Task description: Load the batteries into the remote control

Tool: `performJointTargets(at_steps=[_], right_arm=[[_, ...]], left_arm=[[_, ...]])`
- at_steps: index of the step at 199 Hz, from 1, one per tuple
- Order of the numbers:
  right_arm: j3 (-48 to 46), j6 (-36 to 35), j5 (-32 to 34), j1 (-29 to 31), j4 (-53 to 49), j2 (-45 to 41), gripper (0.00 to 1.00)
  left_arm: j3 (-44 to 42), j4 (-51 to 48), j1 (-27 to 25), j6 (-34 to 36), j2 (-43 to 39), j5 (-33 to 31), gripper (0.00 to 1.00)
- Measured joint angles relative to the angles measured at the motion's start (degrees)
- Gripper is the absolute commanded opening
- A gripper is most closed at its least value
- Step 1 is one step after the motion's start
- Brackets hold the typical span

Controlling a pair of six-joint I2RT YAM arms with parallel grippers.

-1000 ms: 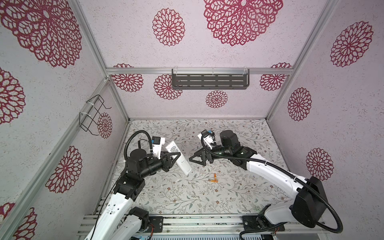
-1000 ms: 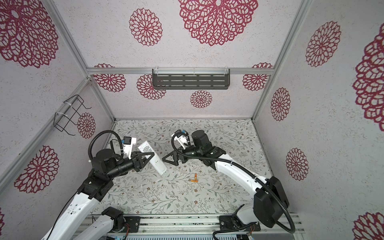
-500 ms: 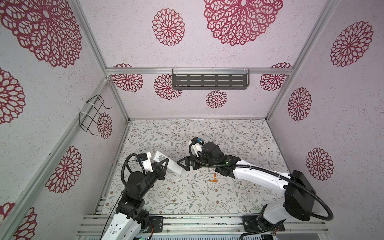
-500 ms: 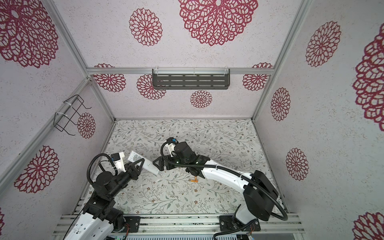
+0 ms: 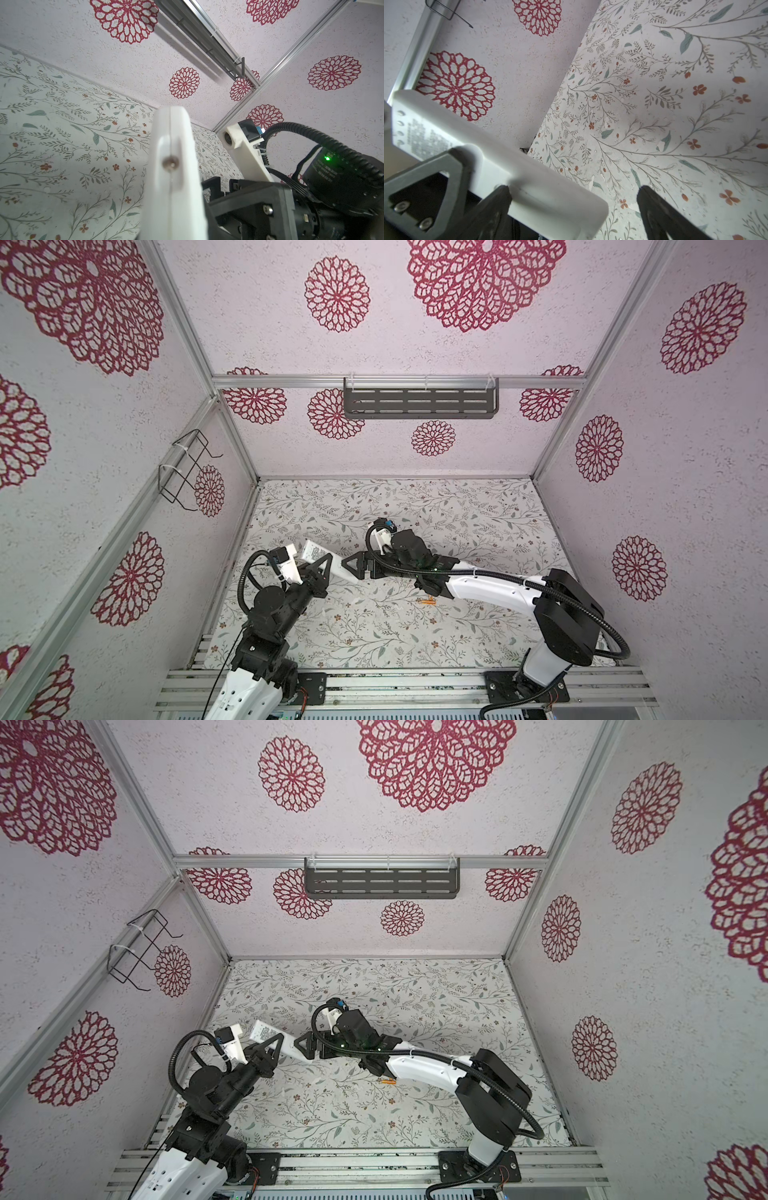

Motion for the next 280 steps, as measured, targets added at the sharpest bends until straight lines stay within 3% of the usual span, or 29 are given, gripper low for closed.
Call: performJointTargets(at_steps=[128, 280], right_arm=[[0.00, 5.99, -4.70, 0.50, 11.58, 6.10, 0.99], [1.18, 8.07, -3.96, 1.49, 6.34, 10.91, 0.99]], left_arm=[[0.00, -1.68, 0.07, 0.28, -0.90, -4.85, 0.00], [-0.74, -8.87, 0.31, 2.56, -0.13, -6.82, 0.00]])
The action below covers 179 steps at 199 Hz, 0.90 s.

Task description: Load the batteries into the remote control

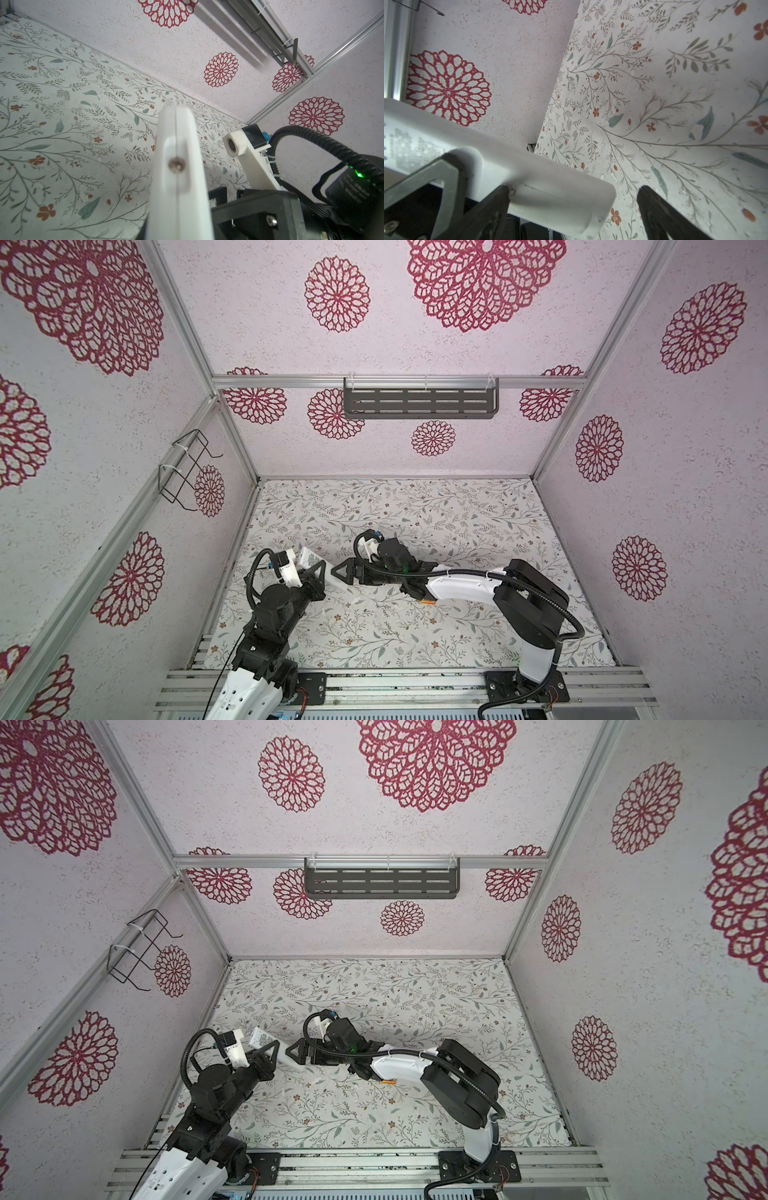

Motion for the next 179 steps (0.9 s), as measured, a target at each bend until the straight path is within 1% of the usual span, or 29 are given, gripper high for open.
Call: performJointTargets(at_steps=[48, 110, 179], right_arm=[[-0.66, -0.04, 0.28, 0.07, -0.59, -0.04, 0.99], [-3.37, -0.17, 1.77, 0.13, -0.83, -2.12, 0.99], [-4.17, -0.96, 2.73, 0.22, -2.03, -3.63, 0.99]], left_arm=[[-0.13, -0.76, -0.04, 0.79, 0.17, -0.33, 0.00], [-0.13, -2.16, -0.46, 0.79, 0.17, 0.63, 0.00], [-0.13, -2.14, -0.46, 1.27, 0.61, 0.90, 0.00]])
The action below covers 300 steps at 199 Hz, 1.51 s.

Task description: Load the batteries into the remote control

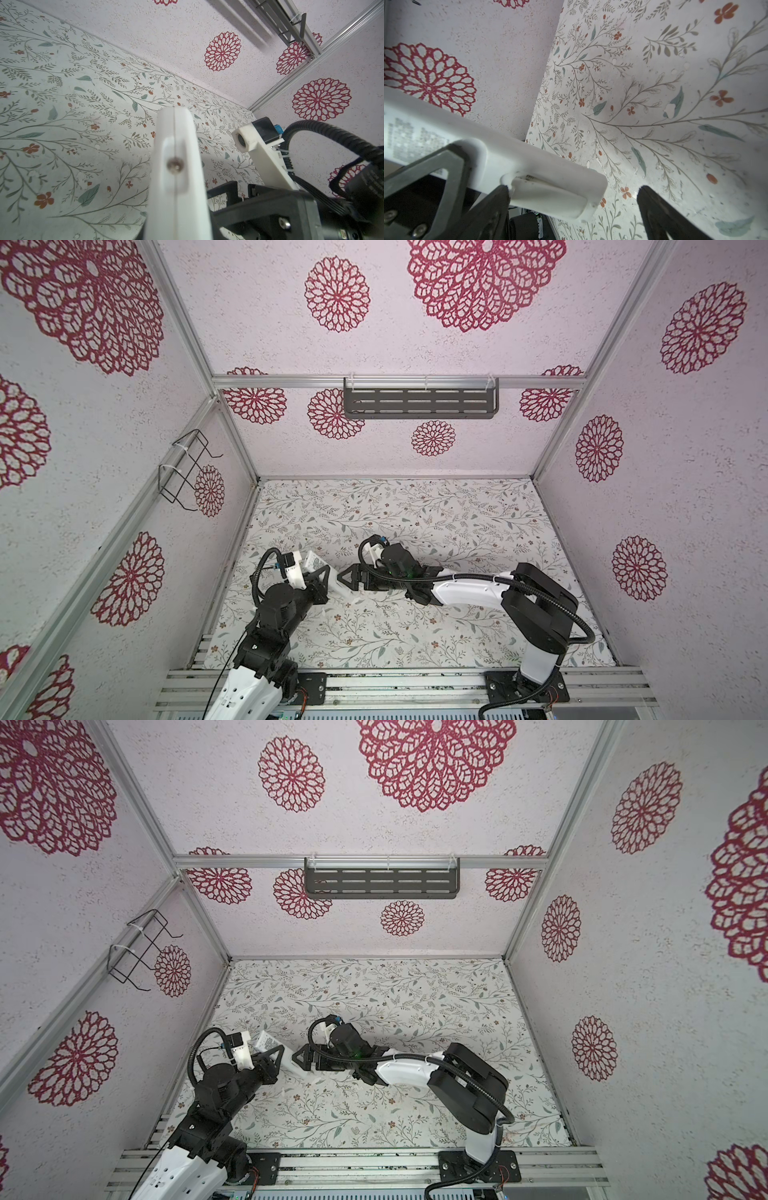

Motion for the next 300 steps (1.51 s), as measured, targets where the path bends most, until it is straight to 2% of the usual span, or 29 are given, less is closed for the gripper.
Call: performJointTargets(at_steps=[124, 300], right_arm=[[1.36, -4.26, 0.37, -0.04, -2.29, -0.39, 0.99], [2.89, -11.50, 2.82, -0.28, -10.84, -2.32, 0.99]], left_arm=[[0.04, 1.25, 0.00, 0.17, 1.25, -0.02, 0.00], [3.41, 4.46, -1.11, 0.85, 6.32, -1.16, 0.00]])
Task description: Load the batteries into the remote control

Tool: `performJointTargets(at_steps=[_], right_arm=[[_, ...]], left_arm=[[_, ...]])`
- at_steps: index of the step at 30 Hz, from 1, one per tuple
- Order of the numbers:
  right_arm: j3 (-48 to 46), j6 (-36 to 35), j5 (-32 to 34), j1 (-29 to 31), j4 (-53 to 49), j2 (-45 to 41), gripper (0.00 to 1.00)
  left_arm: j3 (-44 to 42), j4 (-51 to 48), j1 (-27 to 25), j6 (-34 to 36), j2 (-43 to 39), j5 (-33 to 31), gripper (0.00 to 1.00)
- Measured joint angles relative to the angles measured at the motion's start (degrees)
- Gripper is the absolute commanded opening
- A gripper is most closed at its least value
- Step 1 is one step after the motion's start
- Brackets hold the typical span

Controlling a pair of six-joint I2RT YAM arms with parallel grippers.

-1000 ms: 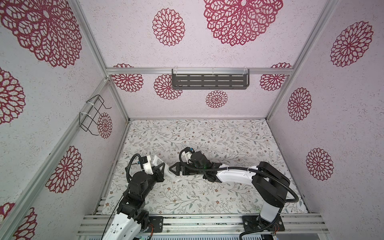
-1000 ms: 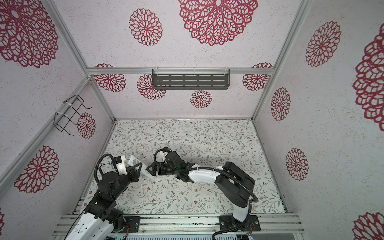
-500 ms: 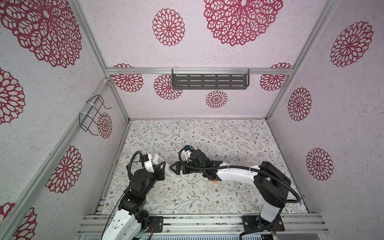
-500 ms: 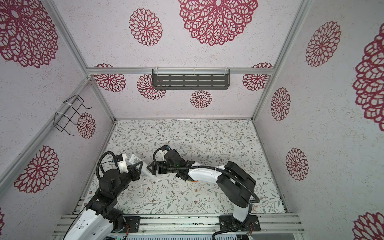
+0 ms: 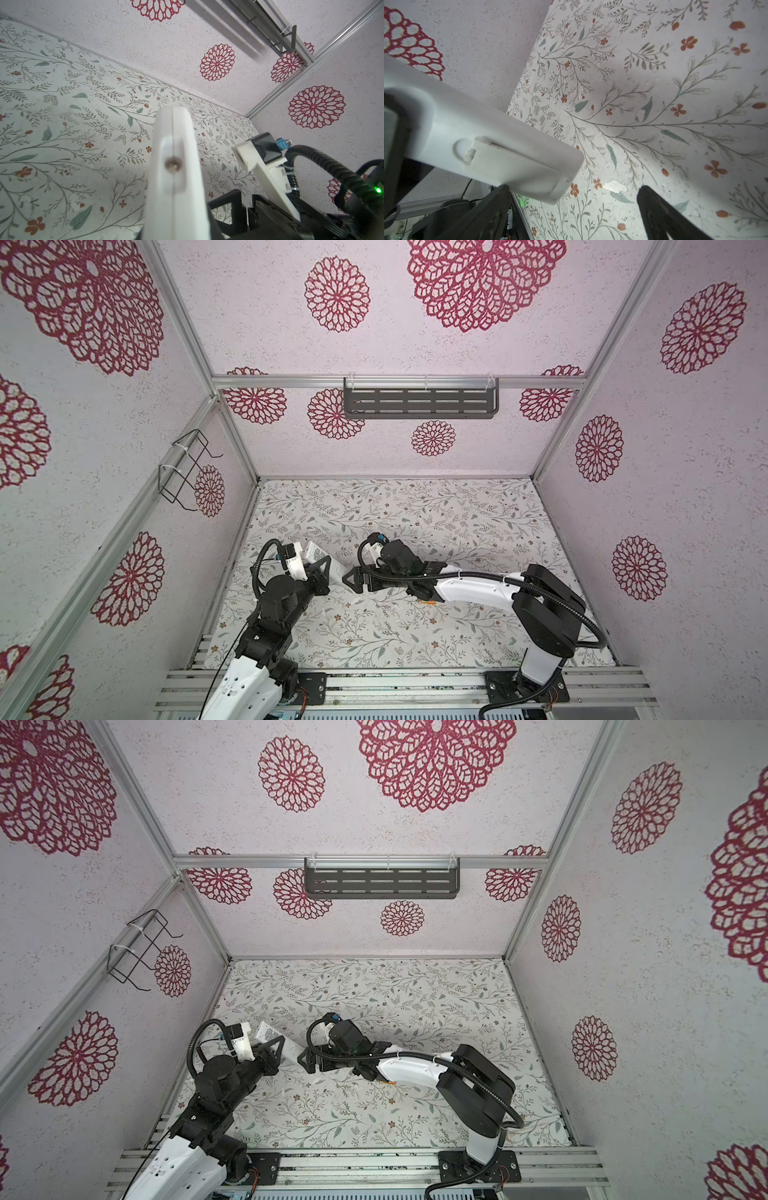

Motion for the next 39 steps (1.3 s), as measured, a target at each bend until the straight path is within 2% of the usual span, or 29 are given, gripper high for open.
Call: performJointTargets(at_steps=[12, 23, 24, 32, 39], right_arm=[[0.00, -4.94, 0.13, -0.04, -1.14, -2.08, 0.98], [-2.64, -16.50, -1.64, -0.61, -0.55, -7.93, 0.94], [-2.75, -17.25, -1.79, -0.83, -0.94, -8.17, 0.96], [-2.40, -16.94, -3.52, -4.44, -1.46, -8.50, 0.99], [0.48, -14.93, -6.27, -4.76, -1.60, -7.32, 0.99]], left_arm=[[1.38, -0.55, -1.64, 1.05, 3.30, -0.15, 0.00], [4.31, -1.60, -3.37, 2.67, 5.99, -0.33, 0.00], [4.50, -1.92, -3.80, 2.95, 6.27, -0.31, 0.00], [4.81, -1.95, -6.73, 4.28, 6.73, -0.15, 0.00], [4.81, -2.01, -7.45, 4.96, 6.51, -1.22, 0.00]])
